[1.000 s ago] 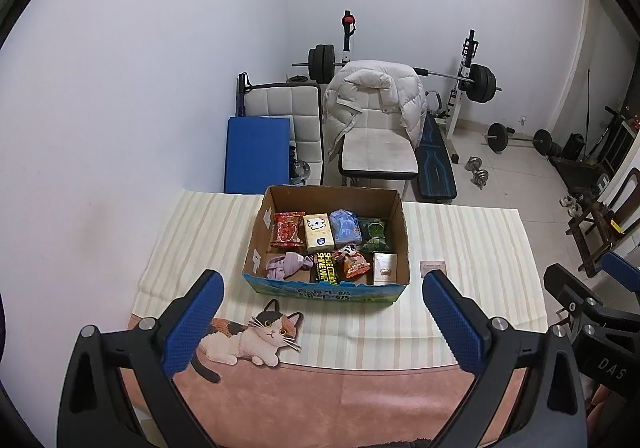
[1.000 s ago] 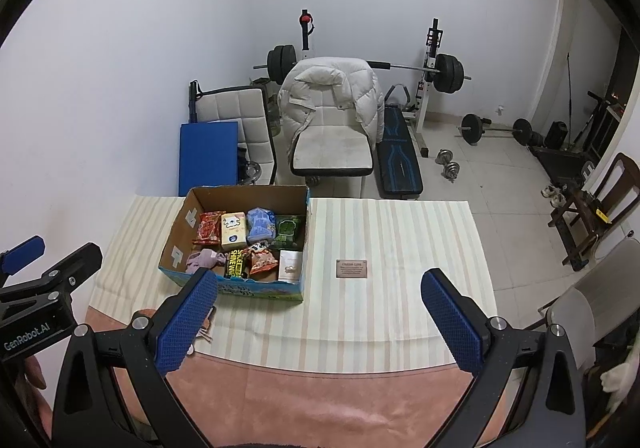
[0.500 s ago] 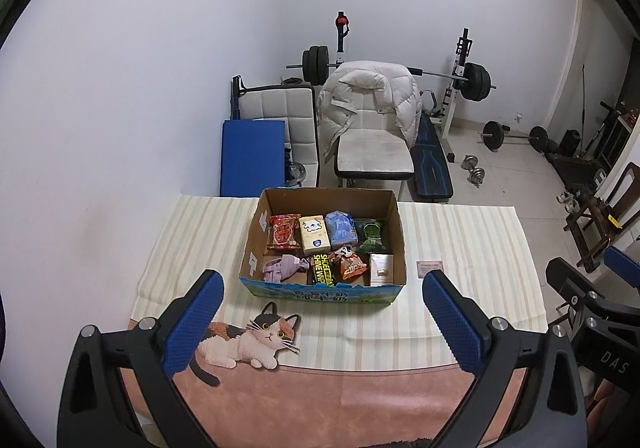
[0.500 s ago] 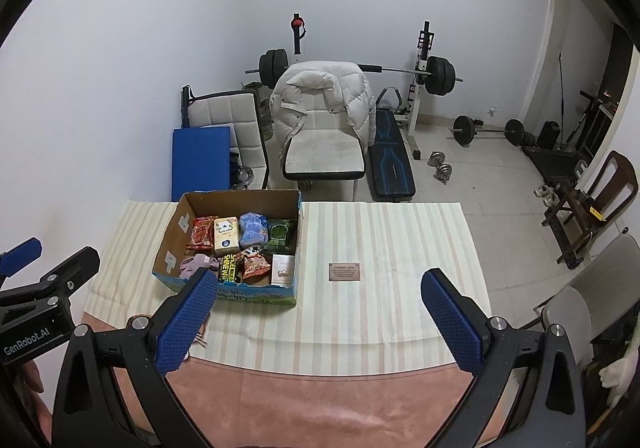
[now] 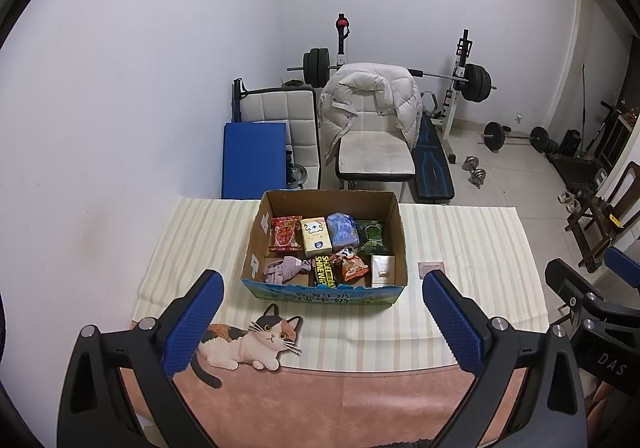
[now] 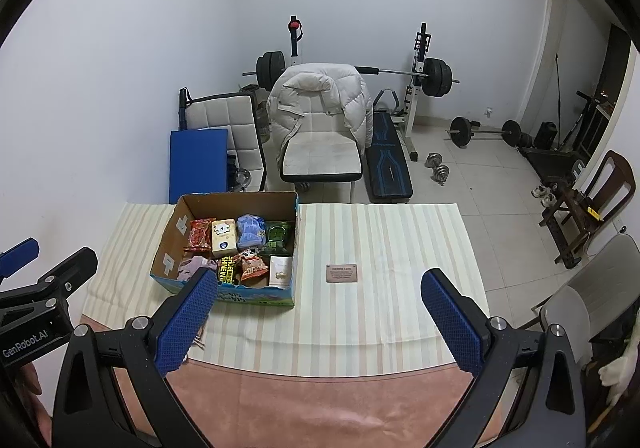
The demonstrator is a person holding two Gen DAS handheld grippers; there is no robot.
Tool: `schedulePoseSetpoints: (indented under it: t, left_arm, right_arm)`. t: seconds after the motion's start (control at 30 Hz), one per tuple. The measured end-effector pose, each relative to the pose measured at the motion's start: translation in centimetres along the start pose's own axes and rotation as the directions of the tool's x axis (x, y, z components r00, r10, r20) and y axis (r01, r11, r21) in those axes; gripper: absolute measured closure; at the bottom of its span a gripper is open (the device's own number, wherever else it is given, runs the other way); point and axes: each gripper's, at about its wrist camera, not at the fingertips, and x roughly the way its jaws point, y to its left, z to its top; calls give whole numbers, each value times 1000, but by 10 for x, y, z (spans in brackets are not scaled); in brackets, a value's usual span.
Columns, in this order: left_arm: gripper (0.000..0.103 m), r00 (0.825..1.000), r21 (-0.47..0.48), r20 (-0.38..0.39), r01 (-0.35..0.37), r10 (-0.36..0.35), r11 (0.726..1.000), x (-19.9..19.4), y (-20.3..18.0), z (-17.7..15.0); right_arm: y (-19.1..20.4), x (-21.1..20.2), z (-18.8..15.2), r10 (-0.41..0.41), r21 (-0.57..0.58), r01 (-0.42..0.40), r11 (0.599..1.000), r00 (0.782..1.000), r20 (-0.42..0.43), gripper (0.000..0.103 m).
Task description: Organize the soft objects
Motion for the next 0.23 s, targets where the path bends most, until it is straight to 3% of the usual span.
schedulePoseSetpoints:
  t: [0.23]
  left_arm:
    - [1,1000,5,1,7,-7,1000,0,2,4]
  right_arm:
    - [-1,0,1,-1,1,1,1000,1000,3,0]
